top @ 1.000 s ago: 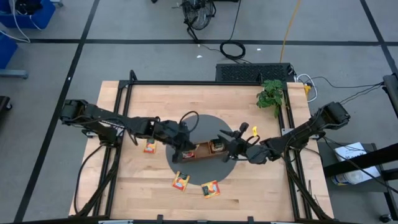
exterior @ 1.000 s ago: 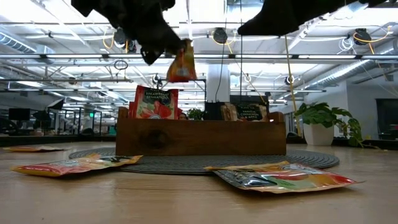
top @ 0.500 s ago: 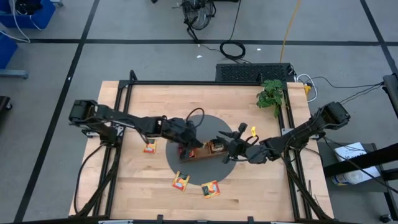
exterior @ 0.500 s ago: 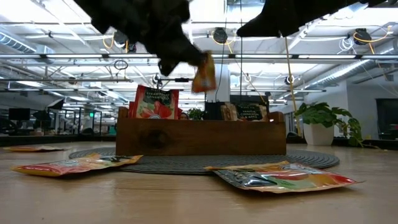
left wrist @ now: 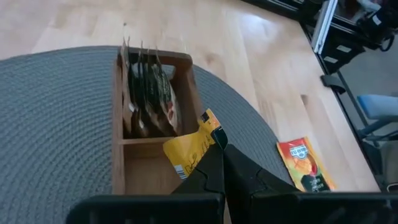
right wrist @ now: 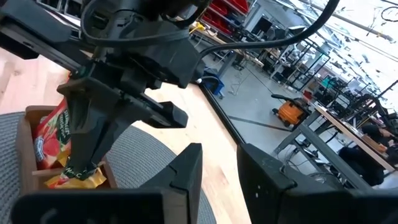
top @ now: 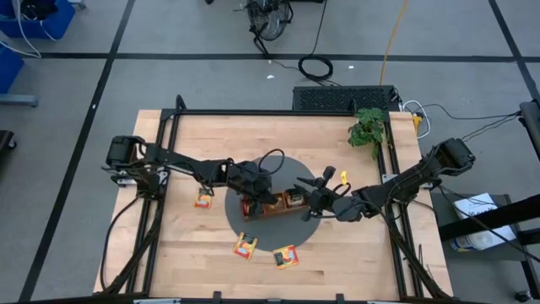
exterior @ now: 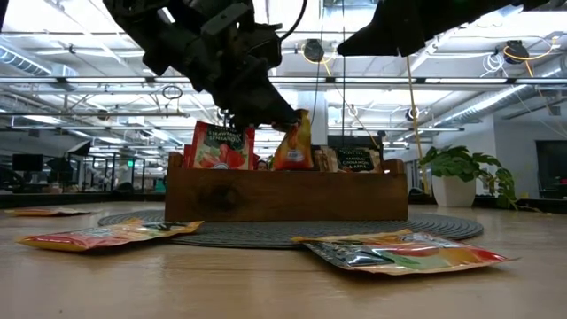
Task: Pick & Place Tea
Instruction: Put the yellow tea bag into the middle section of the wooden organizer
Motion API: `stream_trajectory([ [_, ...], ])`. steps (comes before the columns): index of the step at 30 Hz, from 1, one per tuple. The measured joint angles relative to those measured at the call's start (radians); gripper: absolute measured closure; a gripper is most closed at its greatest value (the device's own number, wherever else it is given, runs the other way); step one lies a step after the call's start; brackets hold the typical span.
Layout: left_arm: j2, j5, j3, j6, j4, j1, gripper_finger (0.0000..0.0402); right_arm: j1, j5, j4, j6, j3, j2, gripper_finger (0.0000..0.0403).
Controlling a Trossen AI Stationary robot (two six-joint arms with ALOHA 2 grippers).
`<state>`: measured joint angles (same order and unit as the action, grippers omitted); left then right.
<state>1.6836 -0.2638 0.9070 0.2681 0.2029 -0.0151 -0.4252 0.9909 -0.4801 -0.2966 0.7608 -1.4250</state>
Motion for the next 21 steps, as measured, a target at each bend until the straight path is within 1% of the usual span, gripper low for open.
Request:
stream_trajectory([
  [4, 0.0, 0.009, 0.0, 0.008, -0.013, 0.004, 0.0401, 0.0, 0.0, 0.0, 0.0, 0.0, 0.0, 0.0312],
  [8, 0.0, 0.078, 0.0, 0.035, -0.032, 0.005, 0.039, 0.0, 0.0, 0.0, 0.0, 0.0, 0.0, 0.0312],
  [13, 0.0, 0.116, 0.0, 0.05, -0.04, 0.005, 0.0381, 0.0, 0.0, 0.0, 0.0, 0.0, 0.0, 0.0312],
  [21, 0.0, 0.102, 0.0, 0.078, -0.038, 0.005, 0.0379, 0.0, -0.001, 0.002, 0.0, 0.0, 0.0, 0.0312],
])
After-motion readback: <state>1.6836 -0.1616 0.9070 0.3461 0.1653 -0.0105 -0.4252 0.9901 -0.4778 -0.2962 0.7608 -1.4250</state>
